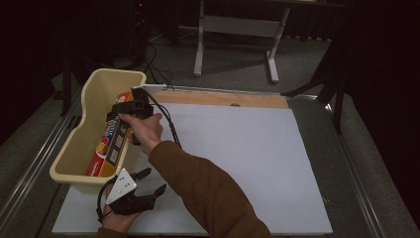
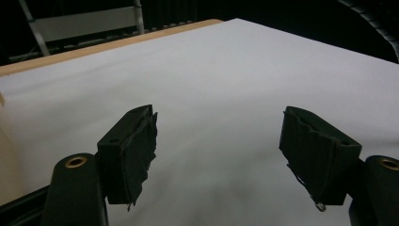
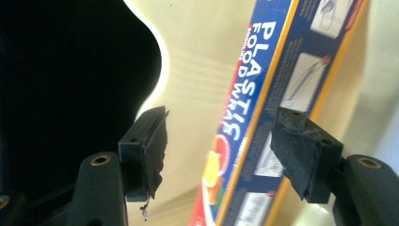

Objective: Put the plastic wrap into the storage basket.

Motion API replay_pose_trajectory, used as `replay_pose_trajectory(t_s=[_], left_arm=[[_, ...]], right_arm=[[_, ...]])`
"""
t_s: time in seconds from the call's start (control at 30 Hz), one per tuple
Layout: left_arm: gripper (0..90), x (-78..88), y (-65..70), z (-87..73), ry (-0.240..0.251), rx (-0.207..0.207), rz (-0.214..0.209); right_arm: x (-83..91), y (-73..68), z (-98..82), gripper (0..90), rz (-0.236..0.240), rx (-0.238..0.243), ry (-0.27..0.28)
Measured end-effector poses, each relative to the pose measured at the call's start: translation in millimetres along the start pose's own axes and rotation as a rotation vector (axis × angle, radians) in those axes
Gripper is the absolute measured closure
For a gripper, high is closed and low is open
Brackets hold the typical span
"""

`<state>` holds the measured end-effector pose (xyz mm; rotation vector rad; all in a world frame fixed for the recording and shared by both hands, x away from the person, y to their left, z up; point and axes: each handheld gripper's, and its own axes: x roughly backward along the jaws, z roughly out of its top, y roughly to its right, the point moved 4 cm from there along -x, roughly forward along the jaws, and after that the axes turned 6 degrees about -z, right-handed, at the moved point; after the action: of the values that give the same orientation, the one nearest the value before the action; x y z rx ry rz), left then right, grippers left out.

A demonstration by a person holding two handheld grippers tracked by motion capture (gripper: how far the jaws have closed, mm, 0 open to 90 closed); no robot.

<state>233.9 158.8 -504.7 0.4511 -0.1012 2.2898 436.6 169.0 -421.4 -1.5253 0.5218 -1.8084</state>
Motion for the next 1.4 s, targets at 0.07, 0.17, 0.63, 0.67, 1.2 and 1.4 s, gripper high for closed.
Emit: replay_pose_trajectory(t_s=[0.07, 0.17, 0.63, 0.67, 1.2, 1.4], left_arm=[[27.5, 0.1, 0.1, -0.3, -0.001, 0.001, 0.003], [27.5, 0.8, 0.3, -0.5, -0.002, -0.002, 0.008], [27.6, -0.1, -0.5, -0.8, -0.015, -0.001, 0.028], [27.6, -0.3, -0.8, -0.7, -0.019, -0.003, 0.031], [28.9, 1.0, 0.0, -0.7, -0.036, -0.004, 0.078], [28.8, -0.5, 0.1, -1.3, -0.049, -0.008, 0.078]], right_arm=[[3.4, 1.1, -0.7, 37.3, -0.034, 0.067, 0.008], [10.9, 3.4, -2.2, 38.6, -0.084, 0.165, 0.015], [69.6, 32.9, -31.3, 37.4, -0.282, 0.57, 0.127], [74.9, 36.9, -33.6, 37.4, -0.289, 0.58, 0.134], [145.2, 112.7, -77.7, 32.2, -0.402, 0.782, 0.21], [164.5, 136.6, -91.9, 31.3, -0.437, 0.806, 0.246]])
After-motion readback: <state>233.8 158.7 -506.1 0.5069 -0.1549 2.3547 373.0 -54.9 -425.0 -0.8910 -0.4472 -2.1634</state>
